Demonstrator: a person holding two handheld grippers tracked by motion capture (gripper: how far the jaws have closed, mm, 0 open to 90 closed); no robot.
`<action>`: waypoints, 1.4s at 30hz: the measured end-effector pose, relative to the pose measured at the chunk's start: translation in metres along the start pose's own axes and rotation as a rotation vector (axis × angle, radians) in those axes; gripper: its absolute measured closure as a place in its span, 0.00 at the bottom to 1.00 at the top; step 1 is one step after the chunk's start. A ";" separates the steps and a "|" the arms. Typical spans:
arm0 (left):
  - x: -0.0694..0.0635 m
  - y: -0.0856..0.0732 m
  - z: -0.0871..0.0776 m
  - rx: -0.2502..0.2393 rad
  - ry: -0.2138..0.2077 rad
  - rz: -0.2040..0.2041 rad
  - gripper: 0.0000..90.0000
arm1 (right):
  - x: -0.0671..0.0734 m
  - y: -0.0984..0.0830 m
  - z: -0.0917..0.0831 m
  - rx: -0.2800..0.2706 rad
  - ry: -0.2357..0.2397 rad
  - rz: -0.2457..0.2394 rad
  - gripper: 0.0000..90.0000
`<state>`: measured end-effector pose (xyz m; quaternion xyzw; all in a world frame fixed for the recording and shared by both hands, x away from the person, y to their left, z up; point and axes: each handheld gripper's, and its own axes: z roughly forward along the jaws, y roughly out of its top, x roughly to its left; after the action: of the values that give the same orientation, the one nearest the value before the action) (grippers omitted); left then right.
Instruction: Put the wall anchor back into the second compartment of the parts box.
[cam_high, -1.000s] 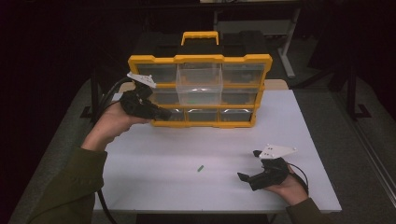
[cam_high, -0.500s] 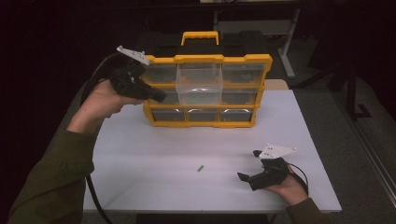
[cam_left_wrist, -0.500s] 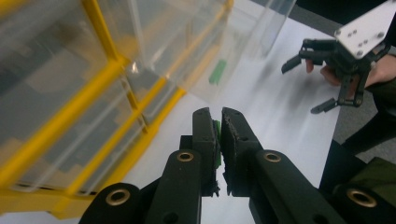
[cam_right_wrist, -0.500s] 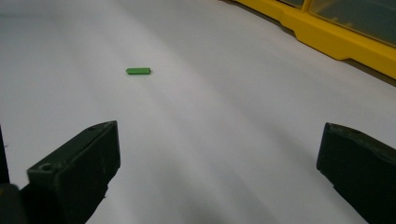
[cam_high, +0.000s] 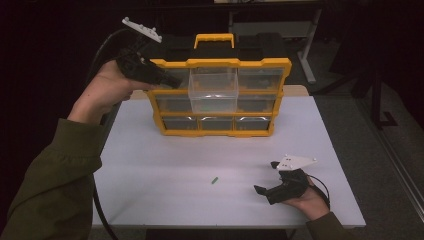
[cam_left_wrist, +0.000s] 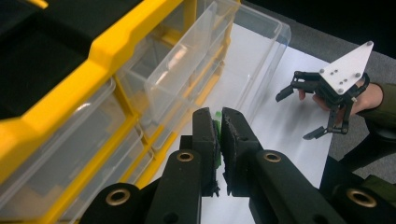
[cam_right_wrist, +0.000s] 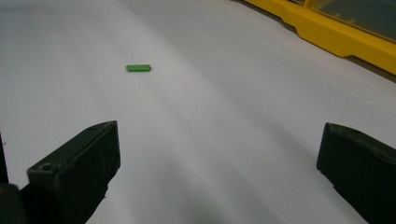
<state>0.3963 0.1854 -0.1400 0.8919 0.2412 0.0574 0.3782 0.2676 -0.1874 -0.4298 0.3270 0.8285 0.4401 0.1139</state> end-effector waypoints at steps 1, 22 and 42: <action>0.000 0.003 0.001 0.000 -0.002 0.003 0.94 | 0.000 0.000 0.000 0.000 0.000 0.000 0.00; -0.007 0.027 0.045 0.030 -0.038 0.026 0.94 | 0.000 0.000 -0.002 -0.016 0.004 0.011 0.00; 0.000 0.000 0.015 -0.018 -0.027 0.025 0.75 | 0.000 0.001 -0.002 -0.014 0.003 0.013 0.00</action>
<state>0.4008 0.1756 -0.1504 0.8920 0.2245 0.0525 0.3888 0.2667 -0.1885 -0.4281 0.3312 0.8233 0.4472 0.1121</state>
